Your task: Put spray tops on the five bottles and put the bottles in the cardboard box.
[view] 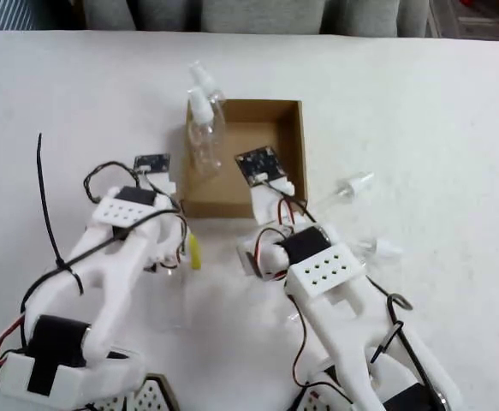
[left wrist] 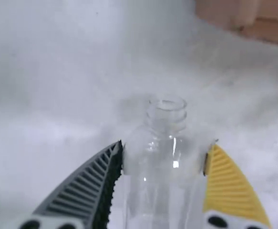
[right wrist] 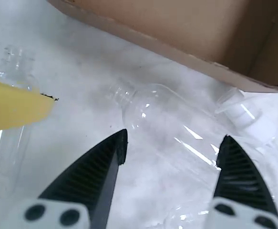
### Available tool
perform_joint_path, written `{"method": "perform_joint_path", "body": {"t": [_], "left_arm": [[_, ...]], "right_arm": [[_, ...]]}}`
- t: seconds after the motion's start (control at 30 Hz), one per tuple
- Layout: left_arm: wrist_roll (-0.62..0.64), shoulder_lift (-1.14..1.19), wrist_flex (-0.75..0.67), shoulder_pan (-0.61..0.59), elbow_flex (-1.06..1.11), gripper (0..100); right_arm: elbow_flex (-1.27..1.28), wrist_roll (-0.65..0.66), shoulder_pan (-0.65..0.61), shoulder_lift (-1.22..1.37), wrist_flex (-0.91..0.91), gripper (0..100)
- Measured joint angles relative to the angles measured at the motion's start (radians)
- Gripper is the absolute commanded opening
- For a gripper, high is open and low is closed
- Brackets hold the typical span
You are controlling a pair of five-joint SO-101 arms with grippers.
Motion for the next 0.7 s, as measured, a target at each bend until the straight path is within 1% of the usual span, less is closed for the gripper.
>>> {"method": "perform_joint_path", "body": {"t": [0.13,0.27,0.37,0.57,0.7], "left_arm": [[0.006,0.000,0.006,0.000,0.002,27],[0.006,0.000,0.074,-0.002,-0.003,27],[0.006,0.000,0.094,-0.002,-0.003,27],[-0.014,0.000,0.094,-0.002,-0.003,27],[-0.018,0.000,0.049,-0.002,-0.003,27]], "right_arm": [[0.000,0.000,0.000,0.000,-0.003,26.5],[0.000,0.000,0.000,0.000,-0.006,26.5],[0.000,0.000,0.000,0.000,-0.006,26.5],[0.000,0.020,0.000,0.000,-0.006,26.5],[0.000,0.028,0.000,0.000,-0.006,26.5]]}}
